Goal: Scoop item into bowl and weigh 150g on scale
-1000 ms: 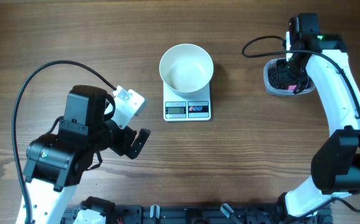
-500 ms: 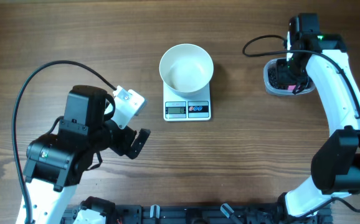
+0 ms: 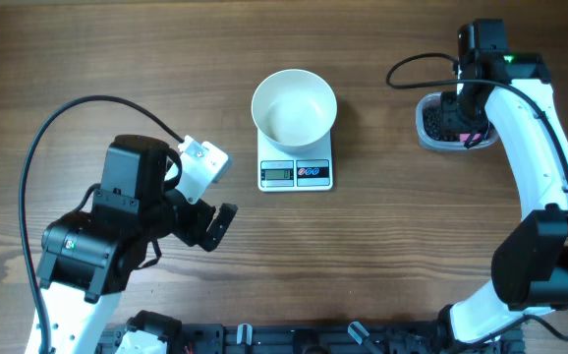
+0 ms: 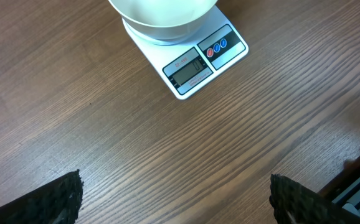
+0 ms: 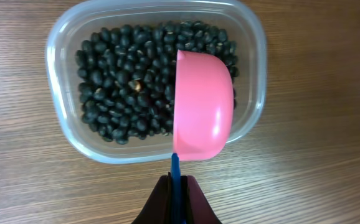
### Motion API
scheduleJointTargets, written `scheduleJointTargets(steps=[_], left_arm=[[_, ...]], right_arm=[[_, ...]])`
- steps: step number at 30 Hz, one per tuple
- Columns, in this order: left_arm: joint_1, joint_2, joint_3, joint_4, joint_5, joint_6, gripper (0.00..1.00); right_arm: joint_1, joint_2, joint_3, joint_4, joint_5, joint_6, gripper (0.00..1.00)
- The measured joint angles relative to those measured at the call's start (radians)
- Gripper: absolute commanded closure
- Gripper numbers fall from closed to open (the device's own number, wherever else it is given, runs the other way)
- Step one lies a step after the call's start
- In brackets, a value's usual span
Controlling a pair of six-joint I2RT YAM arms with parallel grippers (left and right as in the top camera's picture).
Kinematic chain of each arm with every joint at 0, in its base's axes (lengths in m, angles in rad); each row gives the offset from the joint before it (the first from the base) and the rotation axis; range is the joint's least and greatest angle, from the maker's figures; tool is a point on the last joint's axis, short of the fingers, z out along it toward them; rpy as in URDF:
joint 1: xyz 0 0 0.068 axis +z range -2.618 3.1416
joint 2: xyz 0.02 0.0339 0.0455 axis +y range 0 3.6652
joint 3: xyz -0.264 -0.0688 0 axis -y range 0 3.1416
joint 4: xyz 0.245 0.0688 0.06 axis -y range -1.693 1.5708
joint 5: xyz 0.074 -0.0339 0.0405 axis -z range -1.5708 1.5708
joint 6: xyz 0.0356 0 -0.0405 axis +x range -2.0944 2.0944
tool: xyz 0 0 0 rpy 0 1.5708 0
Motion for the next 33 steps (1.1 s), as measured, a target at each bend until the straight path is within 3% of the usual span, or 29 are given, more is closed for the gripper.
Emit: scheduleJointTargets(steps=[14, 33], left_arm=[[0.000, 0.000, 0.000, 0.000, 0.000, 0.000, 0.00], [0.000, 0.000, 0.000, 0.000, 0.000, 0.000, 0.00]], right_arm=[[0.000, 0.000, 0.000, 0.069, 0.080, -0.245, 0.96], [0.002, 0.000, -0.107, 0.160, 0.116, -0.293, 0.96]])
